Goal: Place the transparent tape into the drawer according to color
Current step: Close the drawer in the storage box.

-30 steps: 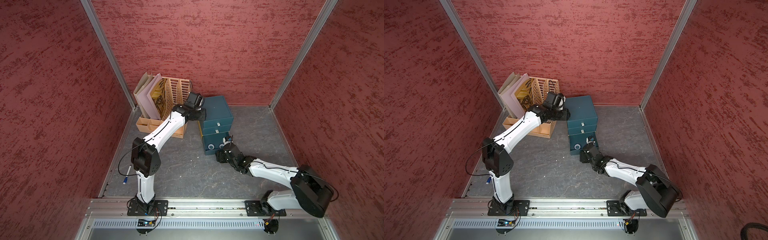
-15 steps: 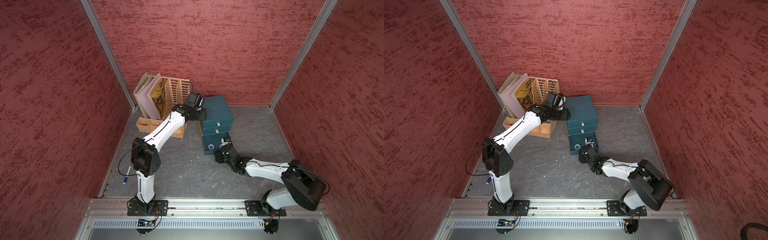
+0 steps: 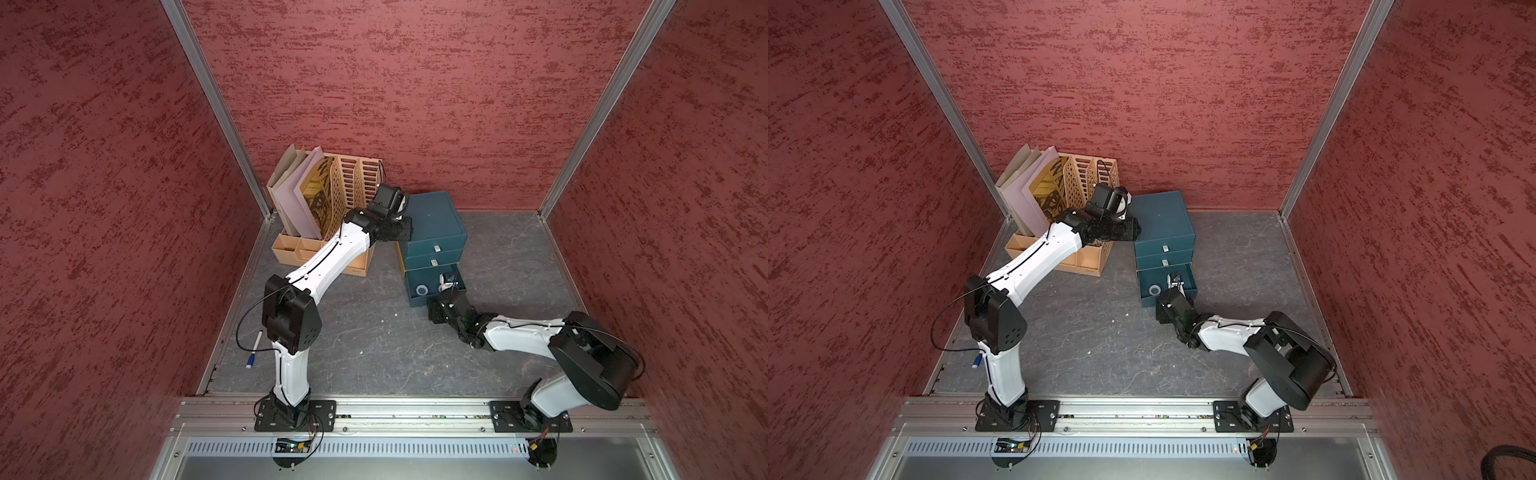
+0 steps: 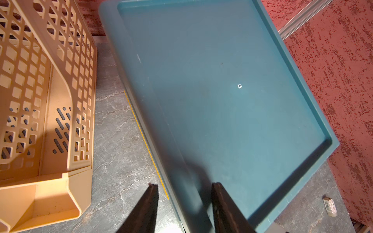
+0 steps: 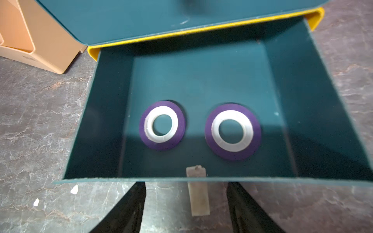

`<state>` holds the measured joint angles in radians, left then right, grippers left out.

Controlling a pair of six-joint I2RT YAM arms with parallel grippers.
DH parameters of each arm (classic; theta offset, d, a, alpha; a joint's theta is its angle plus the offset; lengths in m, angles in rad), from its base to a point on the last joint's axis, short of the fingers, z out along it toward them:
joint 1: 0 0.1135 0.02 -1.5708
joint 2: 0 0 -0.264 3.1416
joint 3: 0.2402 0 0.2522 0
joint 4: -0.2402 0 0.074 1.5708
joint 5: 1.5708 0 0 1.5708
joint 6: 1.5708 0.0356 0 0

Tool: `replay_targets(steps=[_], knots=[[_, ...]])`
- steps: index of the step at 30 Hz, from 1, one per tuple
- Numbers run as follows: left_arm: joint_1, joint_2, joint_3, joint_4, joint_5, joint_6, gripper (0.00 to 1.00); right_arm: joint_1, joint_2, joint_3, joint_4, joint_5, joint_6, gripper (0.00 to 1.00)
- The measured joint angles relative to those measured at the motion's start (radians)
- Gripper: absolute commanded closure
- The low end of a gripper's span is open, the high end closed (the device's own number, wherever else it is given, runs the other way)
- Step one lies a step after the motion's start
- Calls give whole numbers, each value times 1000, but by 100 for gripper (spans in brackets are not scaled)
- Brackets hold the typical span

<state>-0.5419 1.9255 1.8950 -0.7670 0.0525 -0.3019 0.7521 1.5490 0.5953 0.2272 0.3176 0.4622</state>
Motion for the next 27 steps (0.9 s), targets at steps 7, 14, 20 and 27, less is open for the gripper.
replay_targets(steps=[7,14,20,27], knots=[[5,0,0,-1,8,3,53,0,45,37,32,13,-31,31],[8,1,2,-2,19,3,54,-8,96,72,102,28,-53,31],[9,3,3,-2,25,3,54,-27,152,102,143,31,-75,31],[10,5,3,-2,29,3,54,-62,183,136,188,30,-99,31]])
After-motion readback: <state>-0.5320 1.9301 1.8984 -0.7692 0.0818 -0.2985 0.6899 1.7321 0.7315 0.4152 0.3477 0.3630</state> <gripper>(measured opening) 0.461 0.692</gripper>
